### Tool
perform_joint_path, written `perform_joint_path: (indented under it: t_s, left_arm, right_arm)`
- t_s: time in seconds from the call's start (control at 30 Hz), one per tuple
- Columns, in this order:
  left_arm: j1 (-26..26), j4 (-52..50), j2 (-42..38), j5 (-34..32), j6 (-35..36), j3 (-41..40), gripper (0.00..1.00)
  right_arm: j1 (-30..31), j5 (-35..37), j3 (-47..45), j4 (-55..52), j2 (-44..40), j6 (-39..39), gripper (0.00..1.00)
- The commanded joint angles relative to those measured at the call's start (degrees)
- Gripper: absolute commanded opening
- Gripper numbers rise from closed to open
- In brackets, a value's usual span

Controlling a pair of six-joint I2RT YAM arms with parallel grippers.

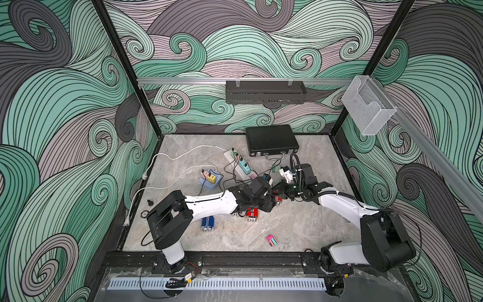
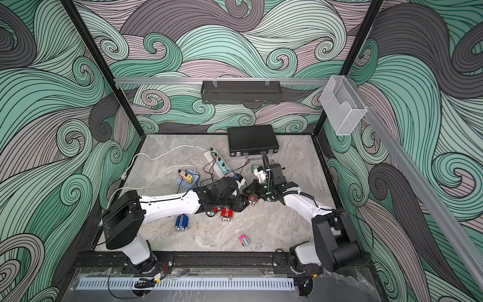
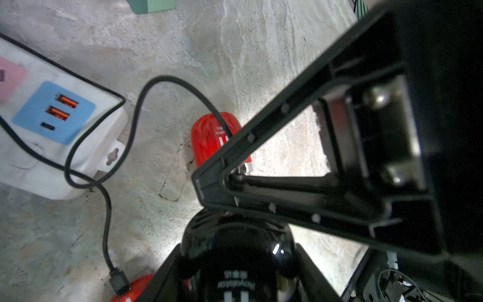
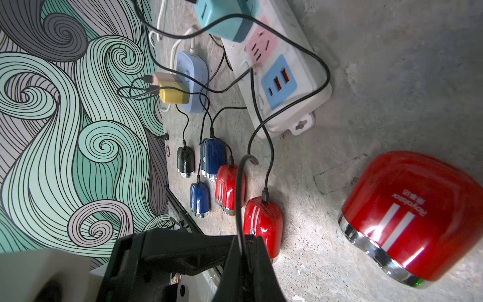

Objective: Unplug the electric shaver
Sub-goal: Remove the charging cable from the electric shaver.

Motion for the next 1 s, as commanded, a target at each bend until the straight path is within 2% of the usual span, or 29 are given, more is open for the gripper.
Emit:
perform_joint_path:
  t_s: [0.0,0.27,0.53,0.97]
  left_arm:
    - [0.30,-2.75,-0.31,-0.48,-0.88,1.15,0.24]
    - [-0.12,-3.14,0.74,0.12,-0.92,2.06,0.24]
    - [-0.85,-5.47,2.83,-0.27,-1.39,4.34,0.24]
    - [-4.16,-15.40,10.01,-5.93,-2.33,11.81,0.25]
  right_arm:
    - [-1.85,-0.30,2.36,1.09,0.13,-0.18,0.05]
    - [-2.94,-0.23,3.54,0.19,0.72,-0.96,0.05]
    - [-3.86,2.90,5.28,-3.15,0.67,-2.55,0.05]
    - [-12.98,3.26,7.70,-5.11,4.54,-1.17,0.06]
